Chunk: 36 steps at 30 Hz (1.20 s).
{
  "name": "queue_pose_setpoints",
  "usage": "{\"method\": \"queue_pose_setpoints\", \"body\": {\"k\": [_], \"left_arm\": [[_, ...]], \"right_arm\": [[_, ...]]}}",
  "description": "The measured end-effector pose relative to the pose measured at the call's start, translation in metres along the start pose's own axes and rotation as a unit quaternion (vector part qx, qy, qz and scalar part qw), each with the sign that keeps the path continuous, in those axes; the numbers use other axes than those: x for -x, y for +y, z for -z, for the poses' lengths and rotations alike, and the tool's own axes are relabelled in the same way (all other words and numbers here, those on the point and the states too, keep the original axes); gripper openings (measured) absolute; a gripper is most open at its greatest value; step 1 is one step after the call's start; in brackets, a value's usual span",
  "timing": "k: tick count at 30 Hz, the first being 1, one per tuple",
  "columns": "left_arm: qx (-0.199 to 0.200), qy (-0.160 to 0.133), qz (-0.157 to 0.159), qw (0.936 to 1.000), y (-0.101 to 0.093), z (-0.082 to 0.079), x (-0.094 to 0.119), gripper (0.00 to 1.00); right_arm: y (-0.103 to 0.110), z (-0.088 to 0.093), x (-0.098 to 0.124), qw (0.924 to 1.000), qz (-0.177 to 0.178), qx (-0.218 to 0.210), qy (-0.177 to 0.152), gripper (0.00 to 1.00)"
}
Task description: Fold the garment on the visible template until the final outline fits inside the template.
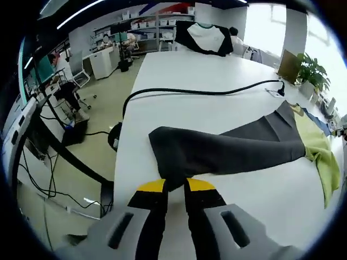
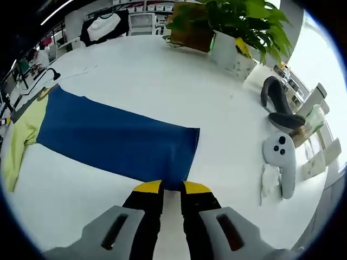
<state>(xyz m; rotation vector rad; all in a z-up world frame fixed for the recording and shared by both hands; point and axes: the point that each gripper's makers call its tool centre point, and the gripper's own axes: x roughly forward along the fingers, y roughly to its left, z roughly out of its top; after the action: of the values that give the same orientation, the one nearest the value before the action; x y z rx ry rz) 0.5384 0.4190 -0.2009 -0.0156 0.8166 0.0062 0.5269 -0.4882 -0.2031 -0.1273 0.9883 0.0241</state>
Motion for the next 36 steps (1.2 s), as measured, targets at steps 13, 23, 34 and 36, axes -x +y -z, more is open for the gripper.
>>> {"method": "queue_pose_setpoints", "body": {"k": [13, 23, 34, 36], "left_arm": [[-0.024, 0.094, -0.011, 0.9952, -0.012, 0.030, 0.031, 0.05], [-0.037, 0.130, -0.014, 0.9908, -0.016, 0.038, 0.060, 0.04], [0.004, 0.145, 0.001, 0.9894, -0.016, 0.069, 0.056, 0.04], [0.003, 0.141, 0.005, 0.9900, -0.011, 0.063, 0.051, 0.04]], "right_arm": [[-0.005, -0.005, -0.004, 0.9995, -0.006, -0.029, -0.013, 0.03], [-0.011, -0.013, -0.008, 0.9987, 0.032, 0.037, -0.013, 0.01], [-0.030, -0.016, -0.012, 0.9982, 0.052, 0.028, -0.012, 0.01], [-0.028, -0.016, -0.012, 0.9981, 0.049, 0.035, -0.010, 0.02]]}}
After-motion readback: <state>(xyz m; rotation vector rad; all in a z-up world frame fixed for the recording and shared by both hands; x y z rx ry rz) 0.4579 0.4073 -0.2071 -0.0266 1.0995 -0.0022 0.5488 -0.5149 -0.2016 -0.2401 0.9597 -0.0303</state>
